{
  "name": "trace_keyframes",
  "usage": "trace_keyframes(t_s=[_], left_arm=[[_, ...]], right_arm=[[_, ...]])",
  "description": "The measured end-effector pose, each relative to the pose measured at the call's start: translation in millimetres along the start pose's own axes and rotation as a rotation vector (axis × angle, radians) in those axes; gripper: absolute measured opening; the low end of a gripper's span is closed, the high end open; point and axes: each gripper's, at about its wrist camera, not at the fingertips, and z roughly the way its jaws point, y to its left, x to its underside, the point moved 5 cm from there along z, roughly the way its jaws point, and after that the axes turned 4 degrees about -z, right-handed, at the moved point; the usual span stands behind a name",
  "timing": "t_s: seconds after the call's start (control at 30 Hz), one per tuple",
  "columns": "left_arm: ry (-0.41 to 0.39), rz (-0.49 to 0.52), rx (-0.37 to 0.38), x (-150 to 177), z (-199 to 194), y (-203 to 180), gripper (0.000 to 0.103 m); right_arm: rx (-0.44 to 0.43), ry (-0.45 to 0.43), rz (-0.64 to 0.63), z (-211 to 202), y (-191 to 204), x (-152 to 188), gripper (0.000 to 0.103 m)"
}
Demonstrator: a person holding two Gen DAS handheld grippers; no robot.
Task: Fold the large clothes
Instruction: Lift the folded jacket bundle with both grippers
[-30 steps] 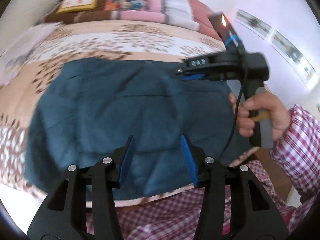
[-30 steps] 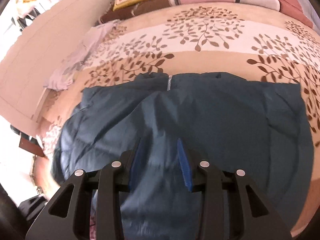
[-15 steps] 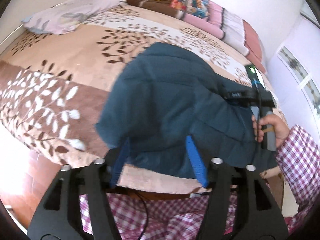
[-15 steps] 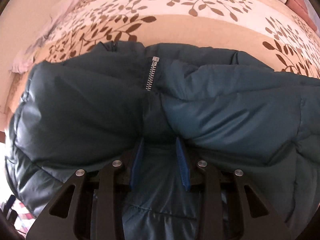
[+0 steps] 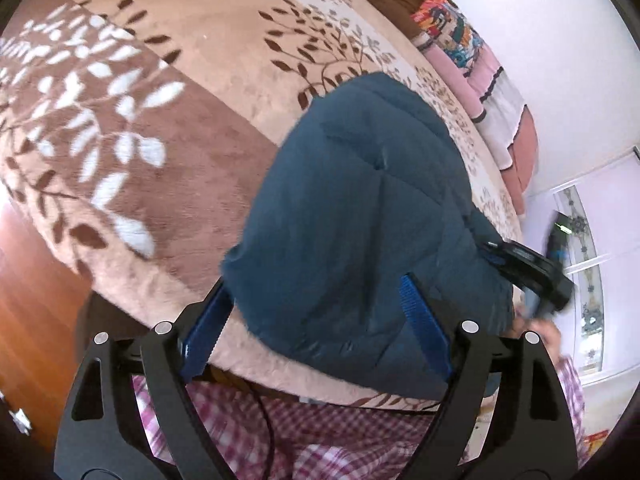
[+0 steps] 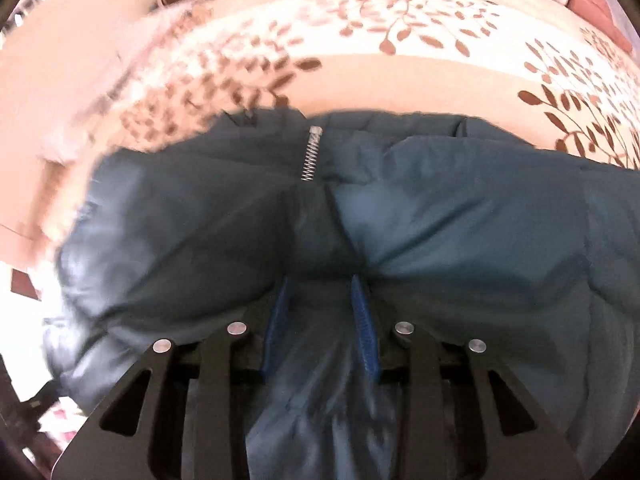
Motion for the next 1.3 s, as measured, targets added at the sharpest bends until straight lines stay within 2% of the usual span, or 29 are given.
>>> trace_keyframes(t_s=[0.07,0.13,0.2,0.3,0.37,0.43,0.47,0.6,0.7,0.8,0.93,1.1,1.2,1.3], left_arm=[[0.013,0.002,0.003,0,10,-4,0.084],[0.026,-0.005,0.01,-1,19,-5,0.084],[0.03,-0.004,0.017,-2,28,-8,0.084],[0.013,0.013,0.035,-4,33,-13,0.085],[-0.002,0.022,0.052,-7,31,-15,0.085],[-0.025,0.043,0.071,-7,29,-17,0.077],[-0.032,0.056,0.079,-8,27,-18,0.07],[-0.062,0.117,0.102,-7,18,-29,0.048],[-0.079,0.133,0.112,-8,10,-35,0.036],[-0.099,0.172,0.106,-6,2,-42,0.03],[-0.129,0.235,0.07,-3,-8,-51,0.025],[-0.154,0.289,0.053,-2,-16,-60,0.024],[-0.164,0.315,0.044,-1,-19,-64,0.024],[-0.165,0.327,0.043,1,-21,-67,0.024]], right_arm=[[-0.033,-0.05,-0.007,-27,5,10,0.034],[-0.071,-0.074,-0.033,-50,14,26,0.028],[-0.116,-0.051,-0.067,-61,28,51,0.016],[-0.092,0.023,-0.122,-46,41,76,0.008],[-0.035,0.065,-0.127,-28,38,84,0.006],[-0.037,0.105,-0.1,-9,34,87,0.005],[-0.032,0.118,-0.098,-2,33,89,0.003],[-0.037,0.15,-0.095,20,30,90,0.001],[-0.057,0.16,-0.062,26,25,89,0.0],[-0.069,0.15,-0.046,29,24,88,0.0],[-0.053,0.123,-0.032,20,27,86,0.0],[-0.108,0.02,-0.086,-46,36,120,0.003],[-0.176,0.058,-0.105,-61,46,157,0.003],[-0.187,0.132,-0.143,-40,55,181,0.003]])
